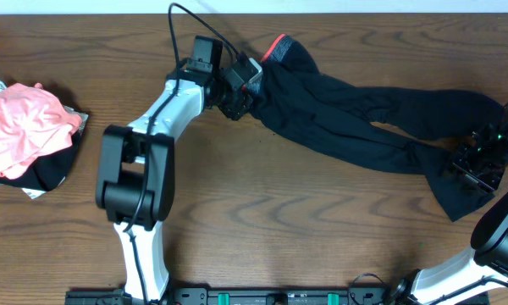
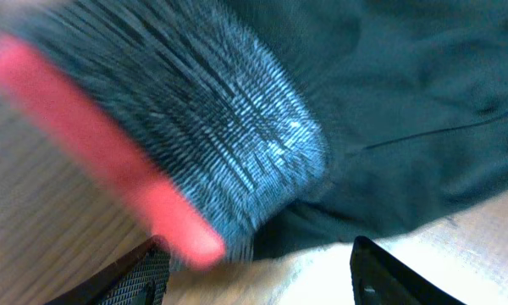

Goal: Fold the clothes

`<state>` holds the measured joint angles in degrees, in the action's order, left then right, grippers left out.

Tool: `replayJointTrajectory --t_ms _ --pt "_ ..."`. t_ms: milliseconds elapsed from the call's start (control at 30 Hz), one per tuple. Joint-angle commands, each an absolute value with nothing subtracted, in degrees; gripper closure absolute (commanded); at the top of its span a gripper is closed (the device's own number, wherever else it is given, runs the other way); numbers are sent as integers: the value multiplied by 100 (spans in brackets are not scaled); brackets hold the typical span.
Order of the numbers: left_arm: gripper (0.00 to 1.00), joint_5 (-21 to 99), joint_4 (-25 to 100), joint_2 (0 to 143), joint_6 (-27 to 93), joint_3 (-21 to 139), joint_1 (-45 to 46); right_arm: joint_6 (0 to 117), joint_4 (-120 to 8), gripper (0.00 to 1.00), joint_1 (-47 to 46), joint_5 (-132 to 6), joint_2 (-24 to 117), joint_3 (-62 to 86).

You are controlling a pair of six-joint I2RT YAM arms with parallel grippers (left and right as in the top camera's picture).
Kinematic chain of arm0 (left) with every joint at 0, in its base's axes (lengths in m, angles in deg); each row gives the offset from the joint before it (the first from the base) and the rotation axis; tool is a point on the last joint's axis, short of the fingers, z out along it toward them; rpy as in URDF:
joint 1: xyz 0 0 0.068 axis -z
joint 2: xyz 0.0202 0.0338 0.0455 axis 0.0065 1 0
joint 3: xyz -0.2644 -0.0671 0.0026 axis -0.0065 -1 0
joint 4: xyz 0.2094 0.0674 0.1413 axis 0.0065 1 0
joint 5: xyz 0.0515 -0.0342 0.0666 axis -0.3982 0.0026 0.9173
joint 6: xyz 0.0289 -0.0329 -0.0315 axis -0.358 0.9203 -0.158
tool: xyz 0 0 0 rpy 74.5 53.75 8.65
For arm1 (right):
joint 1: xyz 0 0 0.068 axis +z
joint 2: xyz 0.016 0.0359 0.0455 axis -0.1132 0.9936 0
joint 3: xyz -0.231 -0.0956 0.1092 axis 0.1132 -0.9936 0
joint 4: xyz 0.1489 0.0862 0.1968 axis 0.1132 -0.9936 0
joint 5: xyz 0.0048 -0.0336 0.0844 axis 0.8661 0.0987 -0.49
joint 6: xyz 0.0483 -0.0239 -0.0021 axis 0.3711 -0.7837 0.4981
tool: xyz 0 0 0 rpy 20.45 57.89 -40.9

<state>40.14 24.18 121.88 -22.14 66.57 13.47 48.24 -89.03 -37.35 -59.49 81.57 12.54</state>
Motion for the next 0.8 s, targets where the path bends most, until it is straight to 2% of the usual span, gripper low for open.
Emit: replayJointTrajectory --t_ms 0,233,433,500,567,733,767 --pt "32 3863 2169 12341 -2094 6620 1413 4874 -8886 46 -3685 -5993 8066 1237" --pt "31 3855 1400 12343 -1655 6620 1518 4874 -8868 47 -3685 -5991 8066 1237" --pt "31 3857 1293 12343 -1611 6620 1531 4874 -8849 46 -3685 -5991 8066 1237" --pt "36 3857 1358 12343 -1528 6620 1531 4874 -8844 46 -3685 -5991 8066 1237" --pt "48 3852 1509 12343 -1460 6620 1535 4874 -8844 47 -3685 -5991 8066 1237" --pt "89 3855 1948 12339 -1460 6620 1535 4874 -8844 47 -3685 -5991 8066 1237" --pt "94 3855 2023 12324 -1445 6620 1535 4874 -8847 47 -3685 -5991 8063 1237"
